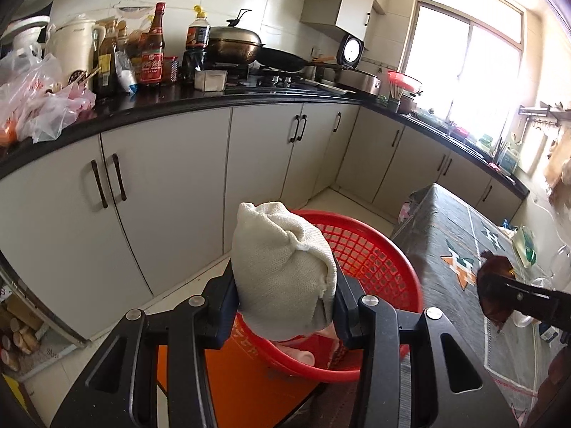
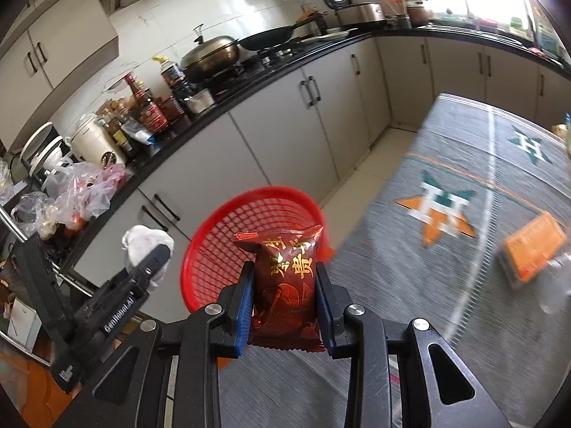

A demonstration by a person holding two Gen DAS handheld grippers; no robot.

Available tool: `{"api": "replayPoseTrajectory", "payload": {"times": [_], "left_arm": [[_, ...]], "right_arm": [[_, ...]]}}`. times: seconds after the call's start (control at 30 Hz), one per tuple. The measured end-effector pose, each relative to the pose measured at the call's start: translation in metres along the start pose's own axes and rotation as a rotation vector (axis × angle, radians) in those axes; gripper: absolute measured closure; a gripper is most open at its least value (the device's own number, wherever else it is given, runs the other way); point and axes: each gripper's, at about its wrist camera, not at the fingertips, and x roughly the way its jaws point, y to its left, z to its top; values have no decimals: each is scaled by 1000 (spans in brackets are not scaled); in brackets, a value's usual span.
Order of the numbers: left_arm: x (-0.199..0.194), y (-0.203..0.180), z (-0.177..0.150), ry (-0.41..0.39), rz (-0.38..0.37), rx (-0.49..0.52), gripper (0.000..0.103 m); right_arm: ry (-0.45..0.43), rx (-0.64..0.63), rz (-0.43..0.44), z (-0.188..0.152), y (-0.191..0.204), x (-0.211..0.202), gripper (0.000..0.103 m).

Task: Collect trash
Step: 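Carry the snack bag and cloth bundle over the red basket with both grippers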

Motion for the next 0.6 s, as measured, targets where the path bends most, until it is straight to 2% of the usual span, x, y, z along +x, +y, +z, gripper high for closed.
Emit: {"api": "replayPoseTrajectory", "payload": {"times": [0.2,0.6], "left_arm": [[16,-4,-2,31,-15,23,61],[40,-16,-4,62,-10,70,61]], "right_arm": [[23,0,21,13,15,28,68],[81,52,24,22,3,69,67]]}}
